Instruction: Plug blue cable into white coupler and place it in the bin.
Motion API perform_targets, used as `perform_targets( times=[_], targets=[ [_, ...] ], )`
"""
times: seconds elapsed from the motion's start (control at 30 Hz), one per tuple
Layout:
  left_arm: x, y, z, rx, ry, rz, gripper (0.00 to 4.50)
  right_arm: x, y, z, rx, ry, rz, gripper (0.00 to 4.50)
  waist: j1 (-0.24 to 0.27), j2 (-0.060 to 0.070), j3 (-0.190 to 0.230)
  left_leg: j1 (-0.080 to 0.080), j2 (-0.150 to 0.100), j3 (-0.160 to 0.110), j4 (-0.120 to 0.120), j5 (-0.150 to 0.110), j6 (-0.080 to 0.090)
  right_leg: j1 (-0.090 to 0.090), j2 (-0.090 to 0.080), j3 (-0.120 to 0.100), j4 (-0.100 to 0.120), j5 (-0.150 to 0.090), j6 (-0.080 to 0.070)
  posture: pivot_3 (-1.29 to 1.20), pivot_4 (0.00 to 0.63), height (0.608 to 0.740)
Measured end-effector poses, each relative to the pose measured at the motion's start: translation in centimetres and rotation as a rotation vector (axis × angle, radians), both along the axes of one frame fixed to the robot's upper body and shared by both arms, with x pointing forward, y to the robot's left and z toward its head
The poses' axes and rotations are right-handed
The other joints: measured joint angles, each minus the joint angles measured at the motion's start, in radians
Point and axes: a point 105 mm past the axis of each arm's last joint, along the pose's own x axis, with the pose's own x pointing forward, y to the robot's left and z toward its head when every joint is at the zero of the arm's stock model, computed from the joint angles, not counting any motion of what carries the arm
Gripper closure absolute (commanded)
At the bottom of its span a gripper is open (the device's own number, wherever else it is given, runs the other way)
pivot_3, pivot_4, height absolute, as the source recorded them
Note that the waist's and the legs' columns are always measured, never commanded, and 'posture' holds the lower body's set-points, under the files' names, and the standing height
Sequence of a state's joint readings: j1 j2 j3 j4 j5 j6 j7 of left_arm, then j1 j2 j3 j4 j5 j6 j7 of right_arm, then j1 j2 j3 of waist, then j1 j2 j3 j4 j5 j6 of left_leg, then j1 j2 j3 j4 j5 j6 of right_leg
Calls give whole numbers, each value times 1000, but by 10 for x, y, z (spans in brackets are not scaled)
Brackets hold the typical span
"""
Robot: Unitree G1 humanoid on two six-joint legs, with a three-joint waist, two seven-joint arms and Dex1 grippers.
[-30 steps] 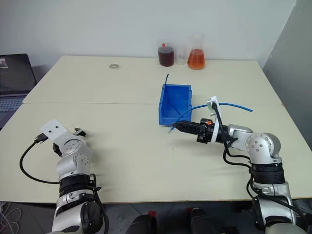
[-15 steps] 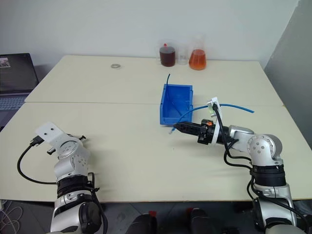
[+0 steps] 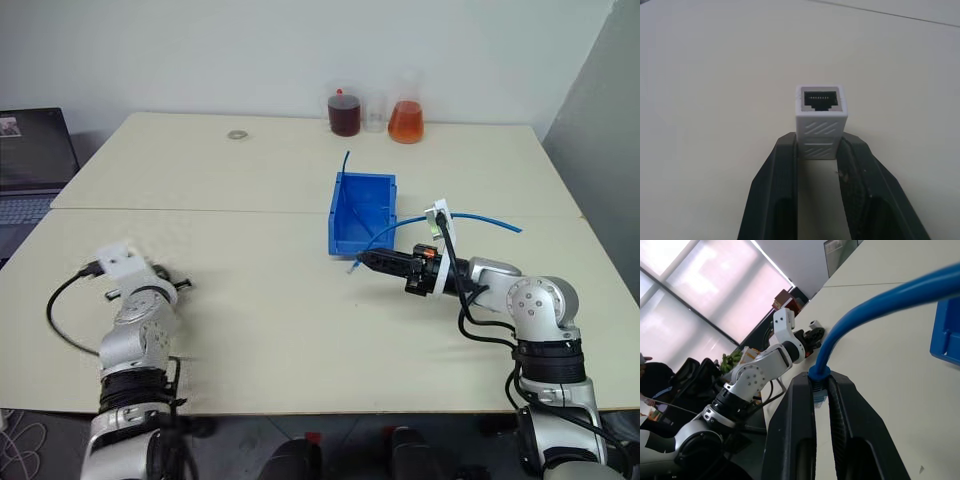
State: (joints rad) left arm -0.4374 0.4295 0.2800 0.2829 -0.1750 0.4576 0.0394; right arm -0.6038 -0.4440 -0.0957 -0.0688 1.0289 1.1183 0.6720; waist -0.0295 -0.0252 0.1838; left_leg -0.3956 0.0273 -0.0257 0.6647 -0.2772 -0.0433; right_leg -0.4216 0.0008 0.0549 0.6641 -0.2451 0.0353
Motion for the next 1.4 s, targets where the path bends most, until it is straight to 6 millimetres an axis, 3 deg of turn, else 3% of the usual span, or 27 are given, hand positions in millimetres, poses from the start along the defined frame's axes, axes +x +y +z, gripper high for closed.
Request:
perform_targets(
  times=[0.1, 0.2, 0.27, 0.37, 0.5, 0.57, 0.67, 0.93, 1.4],
  targets=[
    [-3, -34, 12, 112, 29, -354, 3729, 1, 0, 9, -17, -40, -2, 4390, -4, 0, 0, -1, 0, 1, -1, 0, 0, -1, 0, 0, -1, 0, 0, 0, 150, 740],
    [-27, -99, 15, 140, 67, -834, 3729, 5, -3, 28, -50, -130, -9, 4390, -3, 1, 0, 0, 0, 2, -2, 0, 0, -2, -1, 1, -1, -1, -2, 0, 150, 740],
    [-52, -137, 2, 97, 113, -1113, 3729, 3, 0, 32, -100, -199, 17, 4390, -3, 1, 0, 0, 1, 1, -2, 0, 0, -2, 0, 1, -1, -1, -2, 0, 150, 740],
    [-75, -167, -13, 54, 167, -1356, 3729, 5, 3, 21, -191, -252, 28, 4390, -3, 1, 0, -1, 1, 1, -2, 0, 0, -2, 0, 0, -1, -2, -2, 0, 150, 740],
    [-73, -197, -21, 97, 160, -1566, 3729, 6, 8, 11, -268, -350, 55, 4390, 2, 1, 0, -1, 1, 0, 0, 0, 1, -1, 1, -1, -1, -2, -2, 0, 150, 740],
    [-69, -205, -27, 129, 179, -1628, 3729, 4, 11, 4, -325, -414, 87, 4390, 1, 1, 0, -1, 0, 0, 0, 0, 1, 0, 1, -1, -1, -2, -2, 0, 150, 740],
    [-62, -208, -29, 184, 187, -1712, 3729, 1, 16, -22, -460, -524, 155, 4390, 0, 1, 0, -1, 0, 1, 0, 0, 1, 0, 1, 0, -1, -2, -2, 0, 150, 740],
    [-54, -214, -31, 214, 164, -1788, 3729, 1, 33, -59, -523, -635, 216, 4390, 4, 1, 0, -1, 0, -1, 3, 0, 1, 1, 0, -2, 0, -1, -2, 0, 150, 740],
    [-51, -215, -33, 202, 159, -1781, 3729, -3, 41, -67, -500, -654, 240, 4390, 4, 2, -1, 0, 0, -5, 10, 0, 1, 5, 0, -5, 2, -1, -1, 0, 150, 740]
  ],
)
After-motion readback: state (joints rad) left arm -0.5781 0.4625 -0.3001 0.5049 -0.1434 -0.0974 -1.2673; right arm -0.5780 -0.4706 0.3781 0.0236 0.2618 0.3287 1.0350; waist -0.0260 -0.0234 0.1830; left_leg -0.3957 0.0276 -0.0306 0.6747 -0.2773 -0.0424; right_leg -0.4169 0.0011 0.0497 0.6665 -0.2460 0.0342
